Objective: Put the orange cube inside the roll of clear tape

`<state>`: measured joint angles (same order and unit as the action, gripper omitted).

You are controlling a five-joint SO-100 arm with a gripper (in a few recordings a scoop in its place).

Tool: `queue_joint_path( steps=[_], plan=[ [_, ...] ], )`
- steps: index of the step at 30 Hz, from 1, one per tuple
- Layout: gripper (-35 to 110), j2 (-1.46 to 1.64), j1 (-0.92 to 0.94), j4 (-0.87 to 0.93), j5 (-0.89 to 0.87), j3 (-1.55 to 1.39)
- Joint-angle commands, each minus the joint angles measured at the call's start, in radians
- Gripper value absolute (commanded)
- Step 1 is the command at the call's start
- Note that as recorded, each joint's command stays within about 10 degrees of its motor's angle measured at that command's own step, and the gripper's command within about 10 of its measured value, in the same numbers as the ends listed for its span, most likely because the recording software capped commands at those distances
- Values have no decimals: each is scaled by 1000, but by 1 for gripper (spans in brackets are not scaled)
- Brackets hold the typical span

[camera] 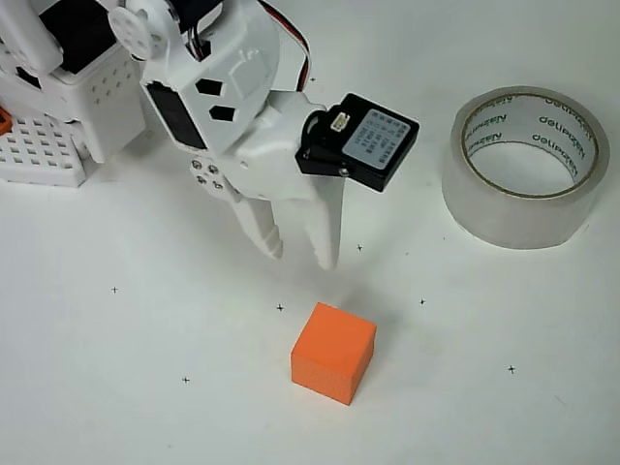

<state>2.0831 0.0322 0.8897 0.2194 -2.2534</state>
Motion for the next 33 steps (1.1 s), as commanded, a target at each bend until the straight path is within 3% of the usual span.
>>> queue_joint_path(
  steps=[1, 33],
  plan=[
    [24, -37, 20, -9, 28, 140],
    [36, -261, 55, -9, 149, 357]
  ],
)
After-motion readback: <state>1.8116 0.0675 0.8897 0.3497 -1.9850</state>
